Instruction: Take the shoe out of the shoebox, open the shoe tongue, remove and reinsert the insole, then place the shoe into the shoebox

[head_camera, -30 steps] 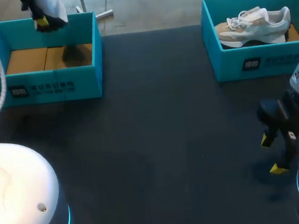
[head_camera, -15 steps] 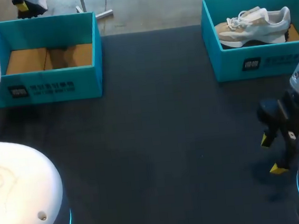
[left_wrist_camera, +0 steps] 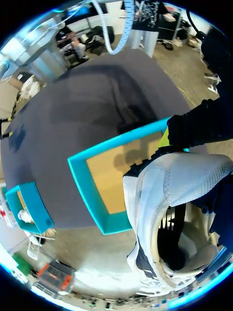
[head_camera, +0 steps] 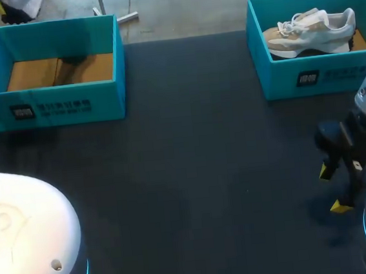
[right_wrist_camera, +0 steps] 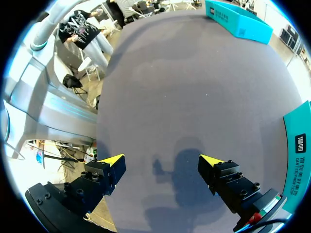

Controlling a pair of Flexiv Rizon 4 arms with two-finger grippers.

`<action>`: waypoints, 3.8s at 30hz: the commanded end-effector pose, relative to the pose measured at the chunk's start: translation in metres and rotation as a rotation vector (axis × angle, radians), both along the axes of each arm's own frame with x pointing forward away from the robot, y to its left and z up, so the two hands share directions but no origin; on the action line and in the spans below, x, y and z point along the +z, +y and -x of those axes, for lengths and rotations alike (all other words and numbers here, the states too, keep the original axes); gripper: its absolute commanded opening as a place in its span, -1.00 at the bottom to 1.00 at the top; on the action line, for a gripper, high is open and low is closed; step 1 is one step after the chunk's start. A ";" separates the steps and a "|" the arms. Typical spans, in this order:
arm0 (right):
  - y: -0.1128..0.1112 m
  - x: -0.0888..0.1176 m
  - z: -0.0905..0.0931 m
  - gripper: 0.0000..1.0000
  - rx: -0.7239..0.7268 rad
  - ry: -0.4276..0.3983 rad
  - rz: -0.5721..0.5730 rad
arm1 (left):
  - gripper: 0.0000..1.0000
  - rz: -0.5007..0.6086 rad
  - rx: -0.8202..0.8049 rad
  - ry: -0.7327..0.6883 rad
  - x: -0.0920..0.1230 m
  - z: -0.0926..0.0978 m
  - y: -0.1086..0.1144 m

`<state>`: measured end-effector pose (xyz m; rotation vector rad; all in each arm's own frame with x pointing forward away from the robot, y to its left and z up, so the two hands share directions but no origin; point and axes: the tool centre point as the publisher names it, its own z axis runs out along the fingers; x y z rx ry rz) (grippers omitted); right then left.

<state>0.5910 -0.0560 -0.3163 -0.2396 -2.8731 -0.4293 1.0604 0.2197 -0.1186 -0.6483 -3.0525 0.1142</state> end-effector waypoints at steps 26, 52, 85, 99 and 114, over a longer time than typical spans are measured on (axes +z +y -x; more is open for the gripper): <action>0.000 -0.001 0.001 1.00 -0.001 -0.002 0.002 | -1.00 -0.091 -1.000 -0.237 0.001 -0.014 0.031; 0.000 -0.001 0.001 1.00 -0.001 -0.002 0.002 | -1.00 -0.181 -1.371 -0.207 -0.021 -0.032 0.053; 0.000 -0.001 0.001 1.00 -0.001 -0.002 0.002 | -1.00 -0.258 -1.213 0.019 -0.137 -0.055 0.081; 0.000 -0.001 0.001 1.00 -0.001 -0.002 0.002 | -1.00 -0.244 -1.183 0.017 -0.145 -0.055 0.085; 0.000 -0.001 0.001 1.00 -0.001 -0.002 0.002 | -1.00 -0.269 -1.182 0.036 -0.155 -0.040 0.097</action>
